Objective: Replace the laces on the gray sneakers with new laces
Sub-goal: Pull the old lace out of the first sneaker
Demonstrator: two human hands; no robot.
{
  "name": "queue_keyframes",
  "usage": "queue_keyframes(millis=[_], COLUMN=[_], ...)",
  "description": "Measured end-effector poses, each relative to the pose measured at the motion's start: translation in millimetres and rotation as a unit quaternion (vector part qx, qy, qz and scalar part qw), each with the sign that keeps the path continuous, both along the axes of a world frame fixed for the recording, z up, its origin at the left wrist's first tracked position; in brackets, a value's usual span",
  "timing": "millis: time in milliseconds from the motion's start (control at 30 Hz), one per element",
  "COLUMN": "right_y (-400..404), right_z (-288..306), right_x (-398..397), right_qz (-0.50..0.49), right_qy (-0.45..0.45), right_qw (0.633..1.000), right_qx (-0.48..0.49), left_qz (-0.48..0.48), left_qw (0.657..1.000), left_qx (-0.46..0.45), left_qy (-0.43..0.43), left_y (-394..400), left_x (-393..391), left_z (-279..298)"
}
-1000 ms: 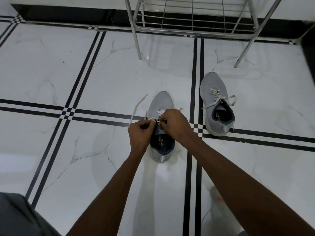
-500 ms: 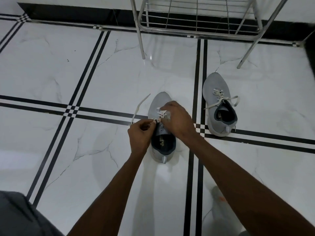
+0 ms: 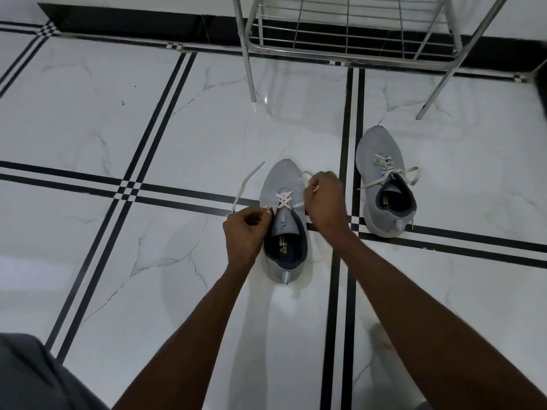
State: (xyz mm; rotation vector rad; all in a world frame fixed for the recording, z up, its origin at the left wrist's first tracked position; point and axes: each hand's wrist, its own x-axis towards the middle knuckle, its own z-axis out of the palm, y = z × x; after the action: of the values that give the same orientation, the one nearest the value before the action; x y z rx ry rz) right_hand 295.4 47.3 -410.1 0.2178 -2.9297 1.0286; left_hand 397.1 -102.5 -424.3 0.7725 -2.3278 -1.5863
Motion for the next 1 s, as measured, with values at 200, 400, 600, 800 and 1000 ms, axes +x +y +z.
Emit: queue_keyframes(millis=[200,400,600,800,1000], right_y=[20.6,-1.4,24.8,16.5,15.2], right_z=[3.5,-2.9,-7.4,-6.5,-8.2], right_x=[-9.6,30.5,24.2,25.1,26.0], right_qz=[0.012,0.089,-0.028,0.011,-0.008], right_qy=[-0.067,-0.102,-0.146,-0.175,-0.208], right_qw=[0.994,0.991,0.982,0.976,0.966], right_qx=[-0.086,0.023,-0.120,-0.131,-0.155], left_qz=[-0.006,-0.048,0.012,-0.174,-0.220], left_qw=[0.999,0.994,0.994,0.955,0.938], left_qx=[-0.035,-0.096,-0.105,-0.237,-0.266], left_qy=[-0.006,-0.019,-0.030,0.043,0.032], left_y=[1.3,8.7,-7.5,7.6,17.3], left_x=[5.6,-0.2,1.1,-19.6,-30.4], left_z=[-0.2,2.2,6.1,12.7,3.9])
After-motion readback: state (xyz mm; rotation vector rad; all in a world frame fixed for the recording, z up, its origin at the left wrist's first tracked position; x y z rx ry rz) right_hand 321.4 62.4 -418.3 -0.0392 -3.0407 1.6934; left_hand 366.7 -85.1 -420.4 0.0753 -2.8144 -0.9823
